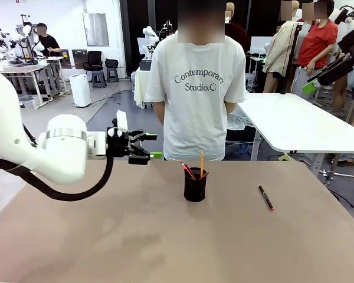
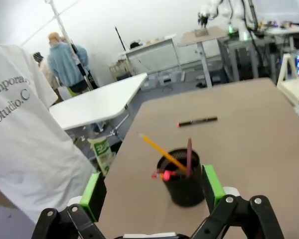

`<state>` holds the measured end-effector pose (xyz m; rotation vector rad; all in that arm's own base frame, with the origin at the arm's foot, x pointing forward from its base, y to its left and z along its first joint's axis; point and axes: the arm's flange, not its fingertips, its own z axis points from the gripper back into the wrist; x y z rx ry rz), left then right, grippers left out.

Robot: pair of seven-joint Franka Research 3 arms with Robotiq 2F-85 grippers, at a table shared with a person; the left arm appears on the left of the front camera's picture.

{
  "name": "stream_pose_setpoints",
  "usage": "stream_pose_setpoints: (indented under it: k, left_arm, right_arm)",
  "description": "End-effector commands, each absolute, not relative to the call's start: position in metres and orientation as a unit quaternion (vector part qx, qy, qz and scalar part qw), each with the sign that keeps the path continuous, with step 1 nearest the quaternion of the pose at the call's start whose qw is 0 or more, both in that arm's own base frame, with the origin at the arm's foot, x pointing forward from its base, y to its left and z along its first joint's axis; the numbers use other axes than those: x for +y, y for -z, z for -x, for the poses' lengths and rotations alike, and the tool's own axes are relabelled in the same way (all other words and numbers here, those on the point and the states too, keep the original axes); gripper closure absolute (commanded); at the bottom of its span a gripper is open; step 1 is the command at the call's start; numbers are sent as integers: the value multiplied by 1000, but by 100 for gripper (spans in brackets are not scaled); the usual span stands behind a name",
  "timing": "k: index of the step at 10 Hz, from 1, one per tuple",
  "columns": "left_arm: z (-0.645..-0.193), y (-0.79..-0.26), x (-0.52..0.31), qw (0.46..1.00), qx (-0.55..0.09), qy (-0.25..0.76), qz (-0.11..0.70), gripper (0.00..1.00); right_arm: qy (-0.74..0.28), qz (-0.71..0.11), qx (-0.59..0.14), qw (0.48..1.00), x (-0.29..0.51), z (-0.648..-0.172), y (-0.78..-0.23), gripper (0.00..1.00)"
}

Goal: Place the pens into the pen holder.
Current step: Pick up a writing instrument from the table and place it into the Pen holder.

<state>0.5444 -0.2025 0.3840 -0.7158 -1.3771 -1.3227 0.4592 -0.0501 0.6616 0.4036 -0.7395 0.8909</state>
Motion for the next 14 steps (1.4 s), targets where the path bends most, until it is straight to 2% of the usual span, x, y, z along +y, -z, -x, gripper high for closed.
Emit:
stream_pose_setpoints:
  k: [1, 2, 5, 7, 10, 13, 14]
  left_arm:
    - [-536, -398, -172, 535, -565, 572, 259, 0]
    - [-537, -405, -151, 535, -560, 578, 257, 0]
    - [-559, -446, -101, 627, -516, 526, 254, 0]
    - [-572, -466, -92, 661, -444, 541, 269, 0]
    - [-573, -494, -71, 638, -400, 603, 263, 0]
    - [-563, -509, -53, 645, -397, 604, 249, 0]
    - [-555, -514, -53, 664, -383, 589, 255, 0]
  right_arm:
    - [-419, -194, -353, 814, -50, -459, -663, 0]
    - [-419, -194, -353, 814, -50, -459, -663, 0]
    - [-419, -194, -353, 814, -50, -459, -663, 0]
    - [-419, -194, -353, 814, -50, -459, -663, 0]
    - [-419, -194, -353, 814, -50, -459, -663, 0]
    - [-419, -194, -353, 814, -50, -459, -663, 0]
    - [-419, -194, -353, 814, -50, -459, -663, 0]
